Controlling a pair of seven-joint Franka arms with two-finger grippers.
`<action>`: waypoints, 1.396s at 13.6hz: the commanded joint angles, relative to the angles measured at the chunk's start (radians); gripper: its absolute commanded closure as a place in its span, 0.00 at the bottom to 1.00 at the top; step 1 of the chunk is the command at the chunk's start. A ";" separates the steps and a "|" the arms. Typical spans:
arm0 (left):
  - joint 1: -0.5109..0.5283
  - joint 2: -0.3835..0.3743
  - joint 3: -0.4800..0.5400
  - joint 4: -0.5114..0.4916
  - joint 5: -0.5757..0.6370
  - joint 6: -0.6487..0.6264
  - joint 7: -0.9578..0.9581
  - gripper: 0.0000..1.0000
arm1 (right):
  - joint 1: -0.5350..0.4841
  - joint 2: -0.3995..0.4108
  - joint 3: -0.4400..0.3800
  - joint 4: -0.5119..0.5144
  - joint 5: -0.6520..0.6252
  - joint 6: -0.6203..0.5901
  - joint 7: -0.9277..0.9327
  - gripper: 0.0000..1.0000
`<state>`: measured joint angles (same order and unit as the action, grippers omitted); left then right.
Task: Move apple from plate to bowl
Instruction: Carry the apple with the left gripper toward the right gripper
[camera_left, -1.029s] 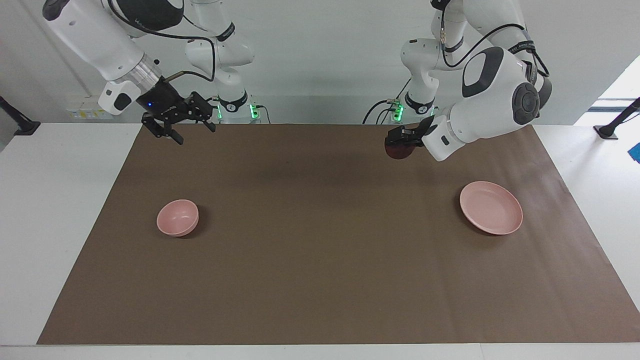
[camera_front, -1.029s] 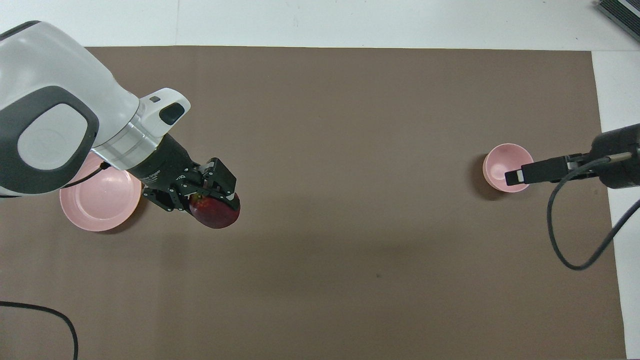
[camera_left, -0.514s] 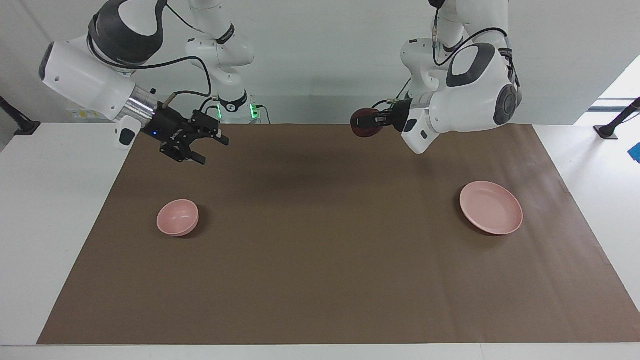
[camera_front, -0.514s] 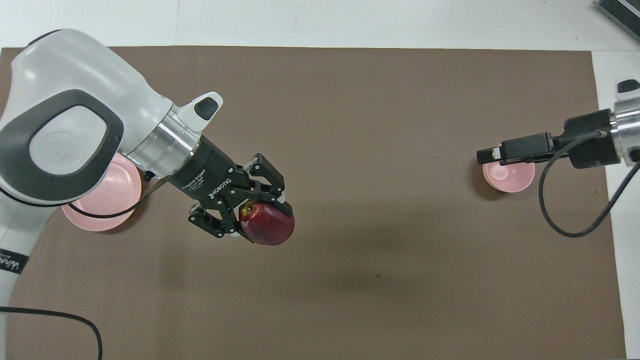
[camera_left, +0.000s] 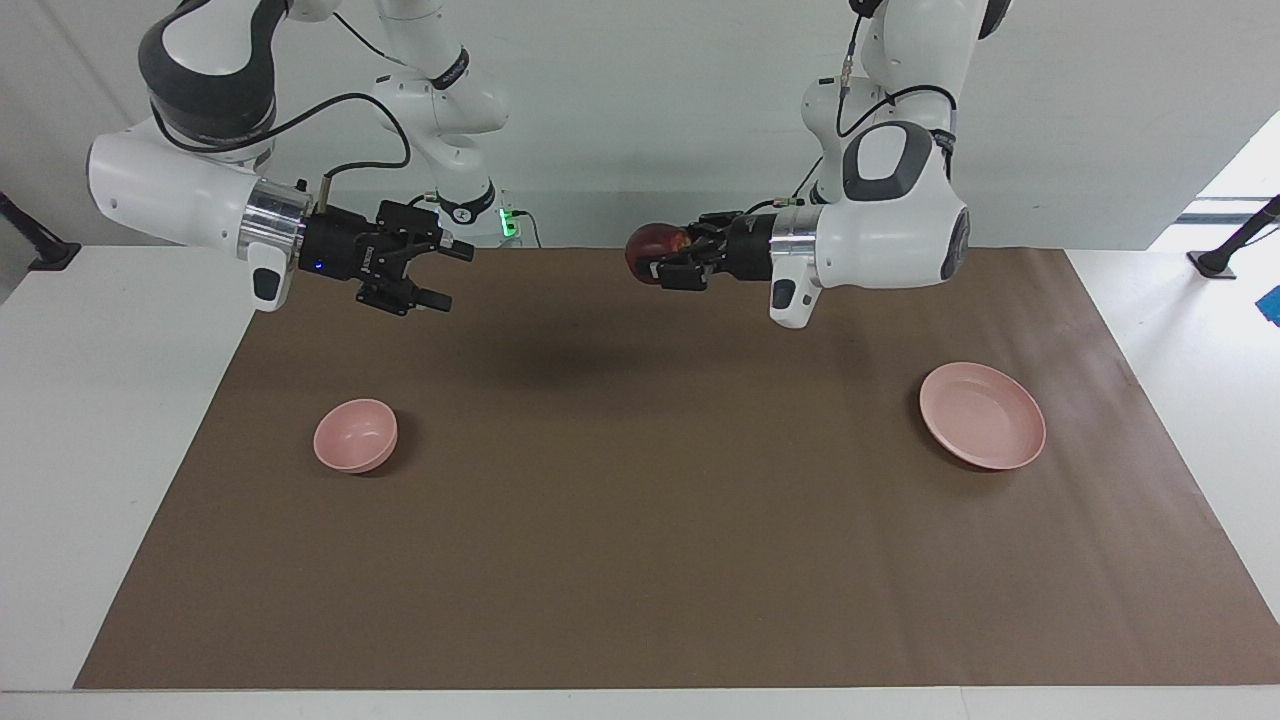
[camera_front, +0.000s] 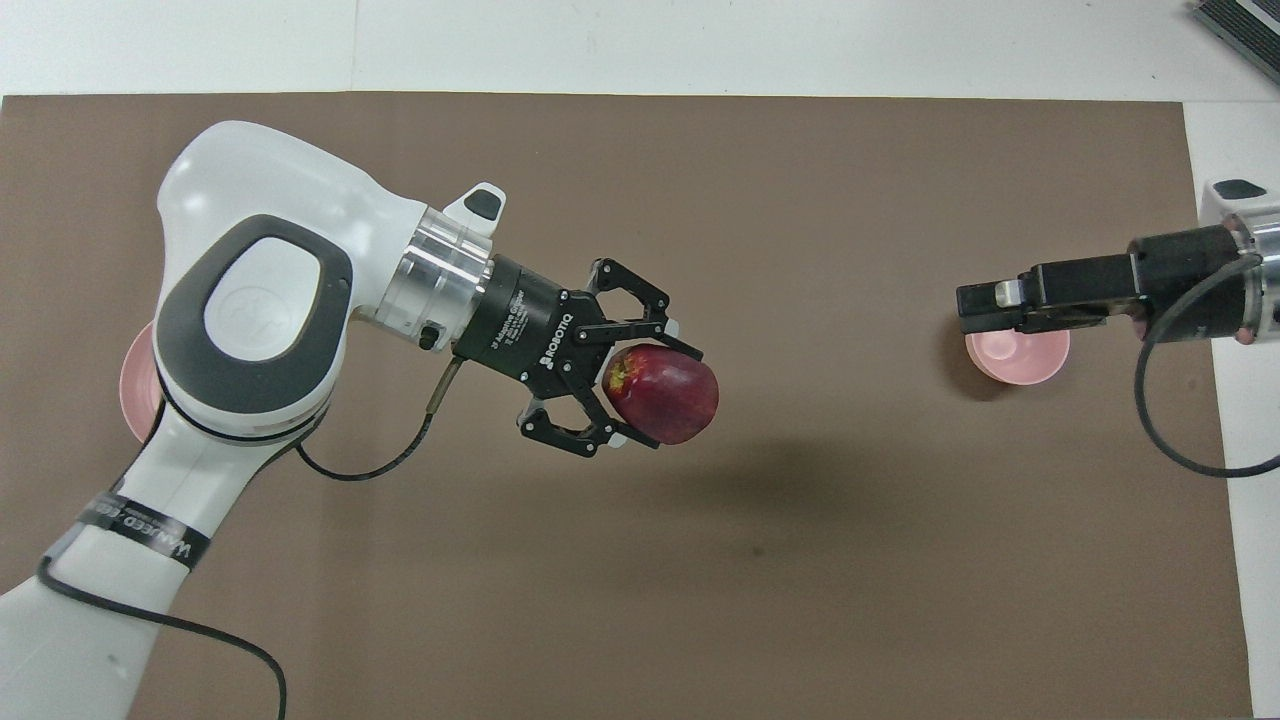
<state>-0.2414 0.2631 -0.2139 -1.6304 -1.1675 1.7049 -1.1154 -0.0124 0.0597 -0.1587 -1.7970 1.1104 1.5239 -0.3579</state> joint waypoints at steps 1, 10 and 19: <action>-0.064 0.027 0.005 -0.016 -0.107 0.129 -0.021 1.00 | -0.011 -0.083 0.001 -0.126 0.055 0.005 -0.004 0.00; -0.153 0.054 -0.124 0.004 -0.258 0.440 0.081 1.00 | 0.046 -0.096 0.005 -0.170 0.062 0.061 0.043 0.00; -0.219 0.071 -0.174 0.049 -0.261 0.541 0.198 1.00 | 0.057 -0.143 0.005 -0.240 -0.001 -0.004 0.045 0.00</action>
<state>-0.4502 0.3167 -0.3846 -1.6201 -1.4036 2.2260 -0.9491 0.0570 -0.0527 -0.1560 -1.9991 1.1385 1.5423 -0.3260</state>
